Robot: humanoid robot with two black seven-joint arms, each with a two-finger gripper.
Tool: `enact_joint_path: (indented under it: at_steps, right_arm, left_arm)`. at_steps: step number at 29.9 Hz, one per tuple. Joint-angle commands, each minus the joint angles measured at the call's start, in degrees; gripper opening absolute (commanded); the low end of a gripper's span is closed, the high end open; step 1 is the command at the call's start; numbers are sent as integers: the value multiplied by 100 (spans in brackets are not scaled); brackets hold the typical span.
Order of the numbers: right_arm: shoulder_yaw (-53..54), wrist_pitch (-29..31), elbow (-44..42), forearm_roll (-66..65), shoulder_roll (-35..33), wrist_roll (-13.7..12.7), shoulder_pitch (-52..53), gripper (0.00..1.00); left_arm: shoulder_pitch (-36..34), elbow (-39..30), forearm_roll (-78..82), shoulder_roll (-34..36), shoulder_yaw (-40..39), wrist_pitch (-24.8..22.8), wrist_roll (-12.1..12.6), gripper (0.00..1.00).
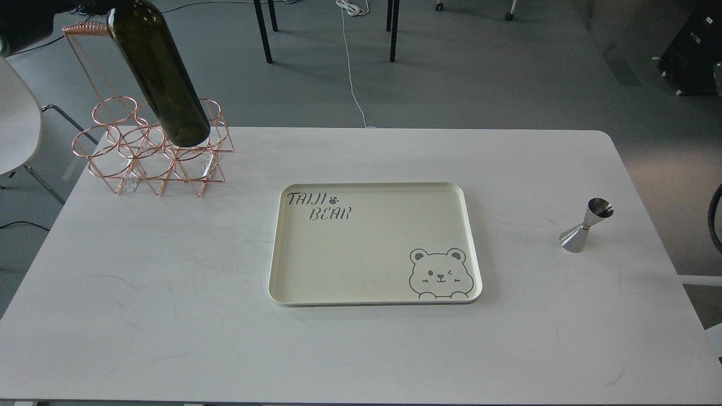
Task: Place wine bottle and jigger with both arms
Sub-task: 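Lift the bottle with the left gripper and tilt it over the wire rack, then lower the bottle into a slot of the copper wine rack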
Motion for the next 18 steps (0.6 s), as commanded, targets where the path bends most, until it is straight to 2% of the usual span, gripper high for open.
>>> enact_joint_path:
  at_steps: [1, 13, 18]
  right_arm:
    - [0, 0, 0, 0, -3, 0, 2, 78]
    - [0, 0, 0, 0, -3, 0, 2, 78]
    - [-9, 0, 0, 0, -3, 0, 2, 78]
  left_arm:
    - [-12, 275, 99, -118, 83, 42, 1, 19]
    - [-12, 715, 213, -435, 240, 261, 1, 19]
    - [-21, 837, 240, -444, 610, 648, 1, 19]
